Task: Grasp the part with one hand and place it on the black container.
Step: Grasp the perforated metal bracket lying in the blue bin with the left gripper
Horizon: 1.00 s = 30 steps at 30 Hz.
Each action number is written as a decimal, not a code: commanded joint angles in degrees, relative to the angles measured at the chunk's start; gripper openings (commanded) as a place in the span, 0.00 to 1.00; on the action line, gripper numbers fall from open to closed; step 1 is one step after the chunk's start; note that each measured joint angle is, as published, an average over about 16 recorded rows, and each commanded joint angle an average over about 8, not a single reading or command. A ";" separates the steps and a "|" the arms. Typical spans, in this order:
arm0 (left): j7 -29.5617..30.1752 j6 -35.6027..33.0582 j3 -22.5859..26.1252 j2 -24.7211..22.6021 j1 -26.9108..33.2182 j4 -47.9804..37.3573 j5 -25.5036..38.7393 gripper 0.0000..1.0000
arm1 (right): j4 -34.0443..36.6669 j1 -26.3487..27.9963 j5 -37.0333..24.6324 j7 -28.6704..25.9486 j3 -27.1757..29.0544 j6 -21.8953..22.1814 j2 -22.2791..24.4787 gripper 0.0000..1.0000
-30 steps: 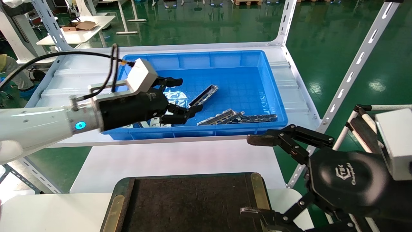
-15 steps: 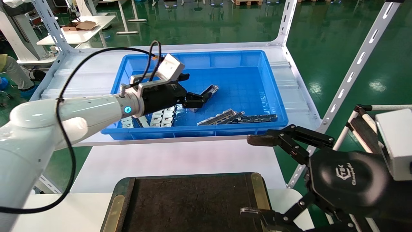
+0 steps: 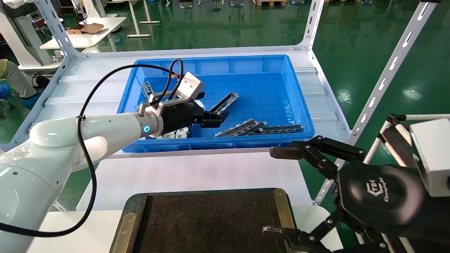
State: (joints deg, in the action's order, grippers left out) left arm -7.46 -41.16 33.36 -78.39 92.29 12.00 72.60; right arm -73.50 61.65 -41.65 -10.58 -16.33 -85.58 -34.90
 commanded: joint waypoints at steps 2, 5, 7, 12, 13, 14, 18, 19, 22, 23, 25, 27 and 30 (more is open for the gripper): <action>1.03 1.05 1.39 -0.05 -0.54 0.72 -0.55 0.00 | 0.00 0.00 0.01 0.01 -0.01 0.01 0.00 0.00; 2.15 2.24 2.82 -0.04 -0.97 1.43 -1.33 0.00 | 0.00 0.01 0.02 0.01 -0.02 0.01 0.01 0.00; 2.75 3.00 3.76 -0.01 -1.21 1.85 -1.84 0.00 | 0.00 0.01 0.02 0.02 -0.03 0.01 0.01 0.00; 3.85 4.53 6.04 0.07 -1.65 2.48 -3.11 0.00 | 0.00 0.01 0.04 0.03 -0.05 0.02 0.02 0.00; 4.02 4.75 6.45 0.08 -1.71 2.53 -3.36 0.00 | 0.00 0.01 0.04 0.03 -0.06 0.02 0.02 0.00; 4.20 4.98 6.85 0.10 -1.76 2.56 -3.63 0.00 | 0.00 0.01 0.04 0.03 -0.06 0.03 0.02 0.00; 4.80 5.67 8.30 0.15 -1.91 2.61 -4.78 0.00 | 0.00 0.02 0.05 0.04 -0.08 0.03 0.03 0.00; 4.93 5.79 8.62 0.15 -1.91 2.62 -5.07 0.00 | 0.00 0.02 0.05 0.04 -0.08 0.03 0.03 0.00; 5.23 6.01 9.58 0.18 -1.90 2.70 -5.95 0.00 | 0.00 0.02 0.06 0.05 -0.09 0.04 0.04 0.00; 5.29 6.05 9.90 0.19 -1.90 2.74 -6.23 0.00 | 0.00 0.02 0.06 0.05 -0.09 0.04 0.04 0.00; 5.36 6.10 10.51 0.21 -1.88 2.78 -6.79 0.00 | 0.00 0.02 0.07 0.05 -0.10 0.04 0.04 0.00; 5.40 6.14 11.10 0.22 -1.88 2.81 -7.37 0.00 | 0.00 0.02 0.08 0.06 -0.11 0.05 0.05 0.00; 5.40 6.24 11.94 0.24 -1.92 2.81 -8.19 0.00 | 0.00 0.03 0.08 0.06 -0.12 0.05 0.05 0.00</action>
State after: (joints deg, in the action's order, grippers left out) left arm -2.10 -34.92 45.25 -78.15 90.36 14.78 64.42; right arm -73.50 61.68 -41.56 -10.52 -16.45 -85.52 -34.85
